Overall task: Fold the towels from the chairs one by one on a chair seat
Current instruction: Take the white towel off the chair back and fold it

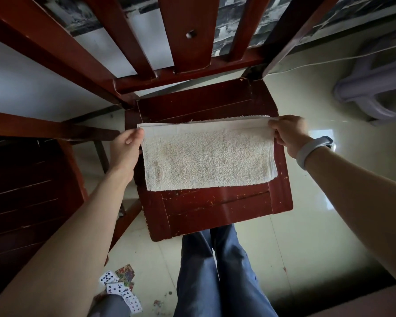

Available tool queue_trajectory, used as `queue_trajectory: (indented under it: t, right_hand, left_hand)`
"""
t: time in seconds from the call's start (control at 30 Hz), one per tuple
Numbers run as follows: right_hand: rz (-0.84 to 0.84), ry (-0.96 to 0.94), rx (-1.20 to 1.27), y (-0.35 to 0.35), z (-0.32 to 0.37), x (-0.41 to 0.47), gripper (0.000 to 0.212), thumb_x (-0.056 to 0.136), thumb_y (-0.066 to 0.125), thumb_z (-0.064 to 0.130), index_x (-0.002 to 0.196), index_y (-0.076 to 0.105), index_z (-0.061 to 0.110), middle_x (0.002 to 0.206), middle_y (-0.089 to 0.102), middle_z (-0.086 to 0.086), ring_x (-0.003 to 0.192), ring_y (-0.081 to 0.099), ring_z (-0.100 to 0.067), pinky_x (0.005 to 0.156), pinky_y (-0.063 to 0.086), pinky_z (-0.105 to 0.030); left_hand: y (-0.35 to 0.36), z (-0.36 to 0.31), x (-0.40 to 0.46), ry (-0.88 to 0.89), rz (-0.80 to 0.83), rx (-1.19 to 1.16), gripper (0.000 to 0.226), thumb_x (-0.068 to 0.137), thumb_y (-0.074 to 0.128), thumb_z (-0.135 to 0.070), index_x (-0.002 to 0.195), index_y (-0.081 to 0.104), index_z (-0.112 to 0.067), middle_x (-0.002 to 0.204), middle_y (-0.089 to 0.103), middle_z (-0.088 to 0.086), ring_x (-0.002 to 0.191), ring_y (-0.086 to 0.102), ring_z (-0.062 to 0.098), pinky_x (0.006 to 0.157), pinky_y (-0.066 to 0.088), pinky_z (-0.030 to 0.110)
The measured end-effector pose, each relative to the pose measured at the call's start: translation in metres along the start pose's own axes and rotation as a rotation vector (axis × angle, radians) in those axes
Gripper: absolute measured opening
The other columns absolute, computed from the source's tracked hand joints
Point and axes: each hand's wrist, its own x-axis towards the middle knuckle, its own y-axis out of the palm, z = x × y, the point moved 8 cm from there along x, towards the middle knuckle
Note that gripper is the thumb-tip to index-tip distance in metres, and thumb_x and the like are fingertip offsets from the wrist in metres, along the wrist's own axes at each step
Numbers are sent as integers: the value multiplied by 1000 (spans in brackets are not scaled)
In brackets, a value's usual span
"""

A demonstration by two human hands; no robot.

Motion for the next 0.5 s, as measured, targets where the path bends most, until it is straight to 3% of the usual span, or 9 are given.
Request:
queue_trajectory:
  t: [0.07, 0.17, 0.23, 0.37, 0.43, 0.5]
  right_hand:
    - [-11, -21, -34, 2, -1, 4, 18, 84, 55, 6, 71, 54, 18, 59, 40, -1, 51, 35, -12, 39, 30, -17]
    - [-65, -66, -87, 1, 2, 8, 19, 83, 56, 8, 67, 54, 19, 59, 43, -1, 52, 39, -12, 46, 32, -21]
    - [-89, -100, -135, 0, 6, 10, 7, 83, 56, 11, 79, 60, 15, 61, 48, 1, 55, 45, -12, 48, 36, -21]
    - [-99, -190, -248, 2, 13, 13, 11, 82, 53, 15, 89, 62, 15, 60, 49, 2, 59, 48, -16, 55, 37, -24]
    - [-103, -208, -304, 4, 17, 13, 9, 83, 49, 14, 80, 58, 15, 56, 45, 1, 54, 44, -17, 50, 33, -23]
    - [-118, -241, -360, 5, 22, 12, 22, 83, 46, 13, 62, 49, 15, 52, 40, -3, 52, 38, -22, 45, 26, -25]
  left_hand:
    - [3, -1, 3, 42, -27, 43, 8, 90, 56, -30, 86, 62, -26, 85, 61, -11, 91, 59, 9, 85, 47, 27]
    - [5, -2, 7, 85, -84, 98, 15, 90, 55, -31, 90, 62, -18, 74, 56, -13, 72, 52, -1, 68, 44, 12]
    - [5, 0, 8, 97, -108, 142, 16, 90, 55, -32, 88, 61, -17, 70, 54, -13, 66, 49, -2, 59, 41, 10]
    - [7, 6, 8, 111, -119, 242, 22, 91, 53, -31, 82, 58, -12, 63, 48, -10, 60, 43, -1, 50, 34, 4]
    - [7, 6, 8, 121, -127, 262, 23, 91, 53, -31, 81, 58, -11, 61, 45, -9, 59, 42, 0, 53, 35, 6]
    - [6, 4, 7, 141, -134, 281, 25, 91, 52, -31, 85, 62, -9, 64, 49, -8, 61, 44, 2, 60, 37, 17]
